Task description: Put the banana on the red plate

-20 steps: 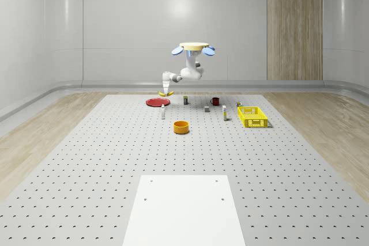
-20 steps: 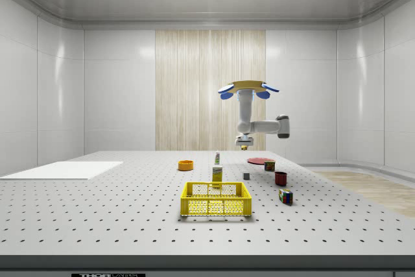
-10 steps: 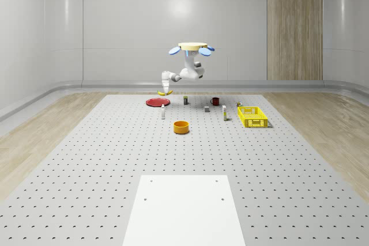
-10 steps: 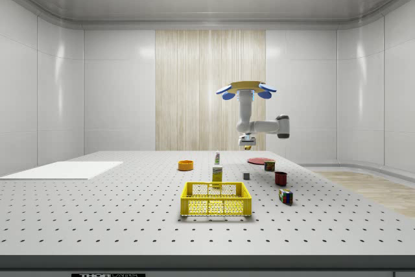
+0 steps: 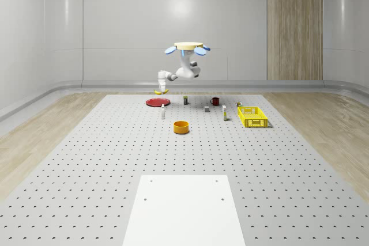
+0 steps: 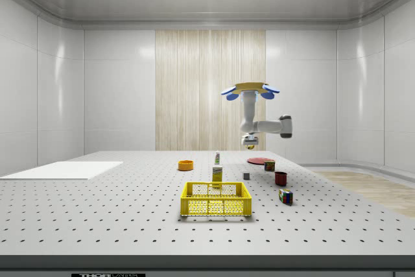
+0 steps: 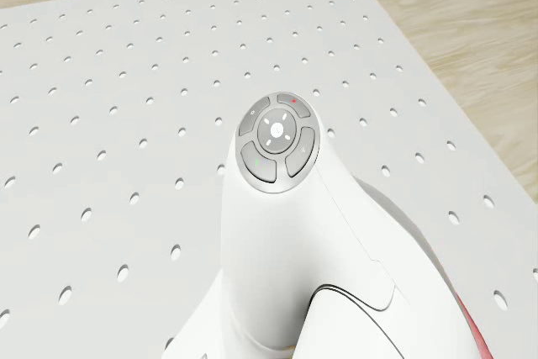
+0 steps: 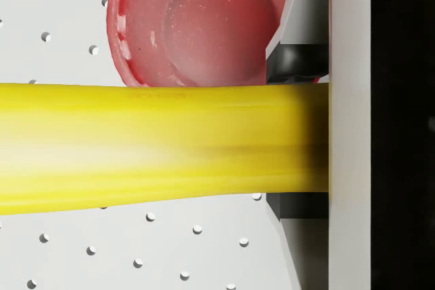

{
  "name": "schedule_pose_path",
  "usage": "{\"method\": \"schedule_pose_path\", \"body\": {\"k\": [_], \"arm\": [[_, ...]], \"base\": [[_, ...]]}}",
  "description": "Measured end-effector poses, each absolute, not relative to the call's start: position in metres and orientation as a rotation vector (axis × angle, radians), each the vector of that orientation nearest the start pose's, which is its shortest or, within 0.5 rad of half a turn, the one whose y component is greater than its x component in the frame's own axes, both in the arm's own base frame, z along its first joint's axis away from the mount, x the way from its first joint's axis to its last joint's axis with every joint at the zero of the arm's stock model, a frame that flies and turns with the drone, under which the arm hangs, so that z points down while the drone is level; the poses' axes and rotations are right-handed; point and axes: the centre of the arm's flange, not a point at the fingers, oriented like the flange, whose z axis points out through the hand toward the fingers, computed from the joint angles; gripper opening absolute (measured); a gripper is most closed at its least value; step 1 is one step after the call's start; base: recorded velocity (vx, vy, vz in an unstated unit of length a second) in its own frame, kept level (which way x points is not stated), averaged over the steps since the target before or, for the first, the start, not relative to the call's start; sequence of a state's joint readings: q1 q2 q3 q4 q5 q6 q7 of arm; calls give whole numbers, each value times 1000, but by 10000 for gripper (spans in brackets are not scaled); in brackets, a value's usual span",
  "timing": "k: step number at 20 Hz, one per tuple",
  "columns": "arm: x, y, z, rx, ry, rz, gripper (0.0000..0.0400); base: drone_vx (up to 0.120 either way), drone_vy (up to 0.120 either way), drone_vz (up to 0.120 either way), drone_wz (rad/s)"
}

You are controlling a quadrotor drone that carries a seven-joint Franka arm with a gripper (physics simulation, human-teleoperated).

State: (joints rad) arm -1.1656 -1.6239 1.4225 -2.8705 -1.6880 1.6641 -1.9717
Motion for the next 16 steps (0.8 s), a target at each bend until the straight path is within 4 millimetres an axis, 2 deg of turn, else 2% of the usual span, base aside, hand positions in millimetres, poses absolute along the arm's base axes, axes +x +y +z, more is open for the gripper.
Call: {"method": "schedule_pose_path", "body": {"k": [6,12,16], "arm": [[307,6,481,-15,-14,3408,193],[307,6,481,-15,-14,3405,193],[307,6,481,-15,-14,3405,193]], "base": [[120,-120,-7,0],[120,-120,-120,0],[10,-20,-90,0]]}}
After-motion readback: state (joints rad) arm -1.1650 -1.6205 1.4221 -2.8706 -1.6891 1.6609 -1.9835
